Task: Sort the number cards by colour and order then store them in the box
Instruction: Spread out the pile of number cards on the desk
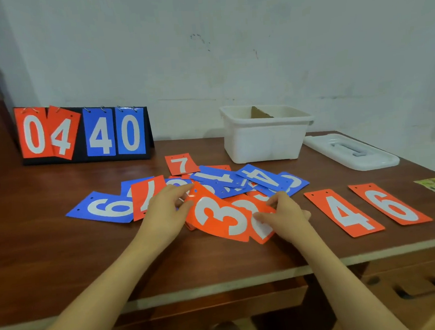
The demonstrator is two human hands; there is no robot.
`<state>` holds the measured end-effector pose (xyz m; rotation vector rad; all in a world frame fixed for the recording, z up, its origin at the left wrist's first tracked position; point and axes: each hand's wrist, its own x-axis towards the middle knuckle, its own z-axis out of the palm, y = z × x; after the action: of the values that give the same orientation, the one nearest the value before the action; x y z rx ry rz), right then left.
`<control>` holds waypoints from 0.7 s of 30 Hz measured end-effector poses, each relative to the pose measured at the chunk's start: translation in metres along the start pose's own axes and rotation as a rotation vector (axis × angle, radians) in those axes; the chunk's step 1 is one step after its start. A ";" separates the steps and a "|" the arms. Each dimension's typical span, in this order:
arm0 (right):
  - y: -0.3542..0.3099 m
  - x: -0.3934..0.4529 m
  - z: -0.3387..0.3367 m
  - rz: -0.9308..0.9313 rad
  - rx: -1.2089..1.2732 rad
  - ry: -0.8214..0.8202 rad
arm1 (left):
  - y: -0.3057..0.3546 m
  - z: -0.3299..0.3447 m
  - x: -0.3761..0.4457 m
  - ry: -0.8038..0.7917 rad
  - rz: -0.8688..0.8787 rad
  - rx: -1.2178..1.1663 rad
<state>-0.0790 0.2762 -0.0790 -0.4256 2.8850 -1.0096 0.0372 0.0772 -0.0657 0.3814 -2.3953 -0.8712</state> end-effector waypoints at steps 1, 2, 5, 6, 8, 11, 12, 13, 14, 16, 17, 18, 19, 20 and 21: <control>0.002 -0.002 0.001 -0.040 0.083 0.047 | -0.002 -0.002 0.000 0.000 -0.012 0.008; 0.004 -0.004 0.002 -0.081 0.159 0.103 | -0.003 -0.004 0.001 -0.006 -0.024 0.015; 0.004 -0.008 -0.001 -0.242 0.369 0.302 | -0.003 -0.008 0.002 -0.040 -0.032 0.036; 0.001 -0.012 -0.005 -0.290 0.415 0.356 | -0.002 -0.009 0.002 -0.046 -0.021 0.034; -0.008 -0.020 -0.013 -0.364 0.511 0.408 | 0.001 -0.010 0.002 -0.060 0.020 0.020; -0.023 -0.036 -0.016 -0.416 0.703 0.346 | 0.006 -0.014 -0.002 -0.050 0.030 -0.088; -0.029 -0.042 -0.014 -0.427 0.766 0.323 | 0.007 -0.017 -0.005 -0.021 0.020 -0.144; -0.035 -0.046 -0.009 -0.432 0.825 0.290 | 0.007 -0.020 -0.008 0.021 0.009 -0.201; -0.041 -0.050 -0.003 -0.425 0.875 0.235 | 0.005 -0.025 -0.012 0.069 -0.005 -0.262; -0.054 -0.057 0.017 -0.390 0.911 0.113 | -0.001 -0.037 -0.021 0.150 -0.035 -0.392; -0.061 -0.060 0.028 -0.390 0.893 0.078 | -0.004 -0.043 -0.025 0.181 -0.045 -0.442; -0.068 -0.062 0.040 -0.390 0.870 0.064 | -0.007 -0.049 -0.031 0.207 -0.055 -0.472; -0.076 -0.065 0.050 -0.387 0.855 0.055 | -0.010 -0.056 -0.036 0.229 -0.064 -0.486; -0.083 -0.067 0.060 -0.380 0.839 0.041 | -0.013 -0.063 -0.041 0.249 -0.073 -0.491; -0.090 -0.069 0.067 -0.376 0.825 0.013 | -0.017 -0.070 -0.046 0.266 -0.082 -0.489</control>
<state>0.0180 0.1871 -0.0789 -0.8732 2.1318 -2.0928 0.1165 0.0494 -0.0513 0.3732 -1.8587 -1.3115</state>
